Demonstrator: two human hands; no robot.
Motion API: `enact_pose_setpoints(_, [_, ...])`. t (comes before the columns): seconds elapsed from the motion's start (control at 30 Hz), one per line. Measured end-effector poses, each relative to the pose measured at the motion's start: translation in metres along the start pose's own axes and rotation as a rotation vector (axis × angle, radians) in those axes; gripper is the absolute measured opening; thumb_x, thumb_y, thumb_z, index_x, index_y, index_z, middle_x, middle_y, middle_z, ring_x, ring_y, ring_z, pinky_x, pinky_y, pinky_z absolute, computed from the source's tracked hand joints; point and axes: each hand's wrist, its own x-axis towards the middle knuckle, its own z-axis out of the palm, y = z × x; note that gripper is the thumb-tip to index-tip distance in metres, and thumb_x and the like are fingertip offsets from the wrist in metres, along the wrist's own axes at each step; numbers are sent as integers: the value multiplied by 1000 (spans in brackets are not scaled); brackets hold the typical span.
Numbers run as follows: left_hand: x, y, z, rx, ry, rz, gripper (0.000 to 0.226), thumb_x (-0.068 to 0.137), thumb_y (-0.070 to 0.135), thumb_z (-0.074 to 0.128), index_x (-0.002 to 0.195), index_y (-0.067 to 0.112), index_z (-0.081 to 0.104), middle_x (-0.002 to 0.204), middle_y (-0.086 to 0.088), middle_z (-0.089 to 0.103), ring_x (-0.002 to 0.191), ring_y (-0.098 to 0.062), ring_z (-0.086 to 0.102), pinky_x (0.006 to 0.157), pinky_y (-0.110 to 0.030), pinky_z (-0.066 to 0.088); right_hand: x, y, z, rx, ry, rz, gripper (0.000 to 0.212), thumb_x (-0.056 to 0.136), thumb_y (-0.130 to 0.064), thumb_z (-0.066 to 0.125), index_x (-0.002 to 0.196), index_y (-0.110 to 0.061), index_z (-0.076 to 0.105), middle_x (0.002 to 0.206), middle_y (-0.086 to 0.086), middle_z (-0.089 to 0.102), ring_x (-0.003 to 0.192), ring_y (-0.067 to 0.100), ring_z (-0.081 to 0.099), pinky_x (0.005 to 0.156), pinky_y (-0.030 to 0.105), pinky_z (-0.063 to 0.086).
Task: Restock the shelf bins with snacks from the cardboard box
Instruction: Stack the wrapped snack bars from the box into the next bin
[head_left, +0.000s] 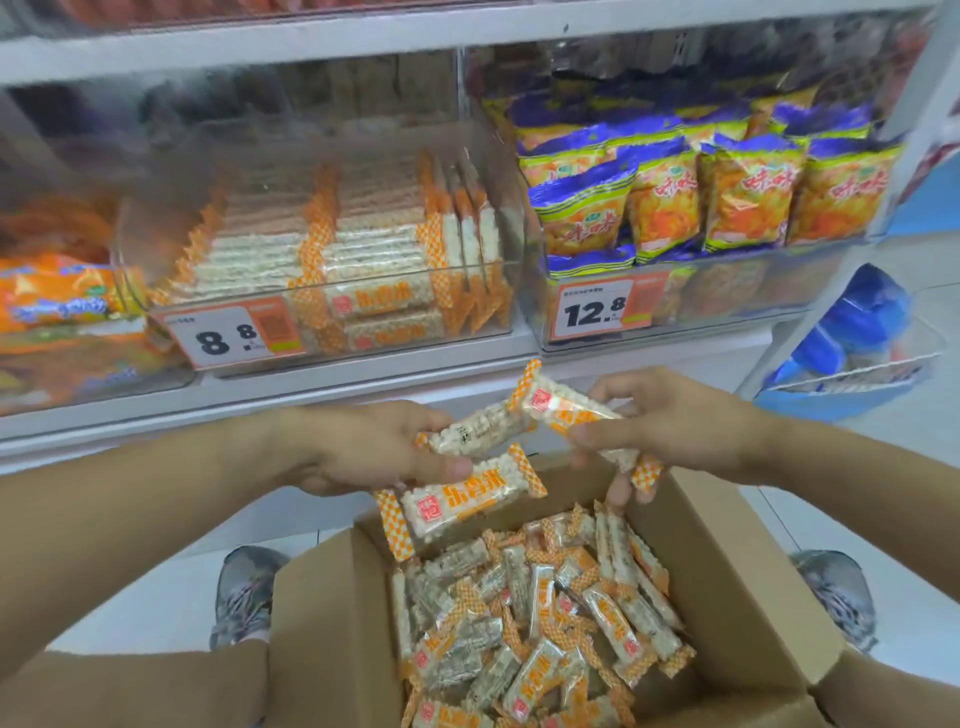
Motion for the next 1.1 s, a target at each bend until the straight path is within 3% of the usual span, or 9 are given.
enact_pose_setpoints(0.13, [-18, 24, 2, -268, 89, 108, 23, 95, 18, 62, 117, 20, 59, 100, 23, 74, 90, 3, 70, 74, -12, 55, -15, 4, -7, 115, -117, -133, 21, 96, -41, 63, 99, -22, 71, 77, 12, 68, 63, 30, 61, 48, 25, 44])
enact_pose_setpoints(0.23, [-20, 30, 1, -347, 138, 182, 26, 94, 15, 63, 120, 11, 66, 111, -7, 75, 99, -20, 72, 80, -26, 59, -10, 1, -17, 310, -207, -122, 24, 94, -37, 61, 108, -20, 70, 79, 15, 59, 71, 32, 55, 54, 27, 44])
enact_pose_setpoints(0.37, [-19, 36, -4, -382, 200, 249, 20, 93, 13, 64, 111, 16, 69, 113, -2, 74, 87, -2, 70, 67, -10, 52, -12, 0, -33, 293, -298, -121, 35, 93, -30, 69, 123, -12, 67, 105, 16, 61, 86, 30, 67, 66, 35, 57])
enact_pose_setpoints(0.47, [-18, 36, -5, -360, 204, 294, 15, 93, 13, 63, 102, 25, 67, 92, 17, 76, 80, 7, 68, 66, -6, 49, -12, -3, -37, 328, -267, -119, 36, 87, -26, 78, 122, -19, 70, 107, 20, 71, 72, 27, 72, 64, 31, 57])
enact_pose_setpoints(0.57, [-16, 34, -3, -334, 202, 318, 20, 92, 17, 66, 111, 18, 70, 107, 3, 76, 92, -4, 69, 76, -12, 52, -8, -1, -38, 384, -231, -132, 59, 66, -34, 94, 114, -12, 68, 103, 27, 72, 62, 26, 72, 63, 29, 57])
enact_pose_setpoints(0.7, [-11, 34, 6, -389, 192, 326, 33, 87, 20, 67, 117, 7, 67, 109, -12, 74, 89, -13, 69, 75, -20, 55, -2, 0, -26, 379, -132, -191, 59, 52, -37, 99, 100, -12, 76, 85, 17, 71, 63, 24, 67, 60, 29, 56])
enact_pose_setpoints(0.87, [-2, 37, 16, -416, 136, 331, 30, 87, 12, 67, 117, 12, 67, 103, -10, 76, 85, -16, 73, 70, -24, 56, 5, 2, -11, 507, -150, -223, 36, 60, -14, 90, 94, -8, 79, 111, 24, 71, 99, 35, 71, 80, 46, 62])
enact_pose_setpoints(1.0, [0, 38, 20, -415, 88, 291, 29, 95, 2, 60, 122, 12, 66, 116, -14, 72, 98, -24, 68, 83, -29, 56, 7, 3, -8, 550, -142, -241, 50, 48, -14, 100, 91, -1, 77, 109, 26, 69, 98, 42, 70, 76, 43, 62])
enact_pose_setpoints(1.1, [3, 42, 18, -476, 115, 195, 35, 87, 20, 64, 121, 9, 64, 112, -15, 68, 94, -29, 60, 80, -41, 49, 6, 2, -13, 560, -106, -235, 47, 46, -10, 99, 87, -3, 77, 108, 27, 66, 96, 44, 69, 74, 43, 62])
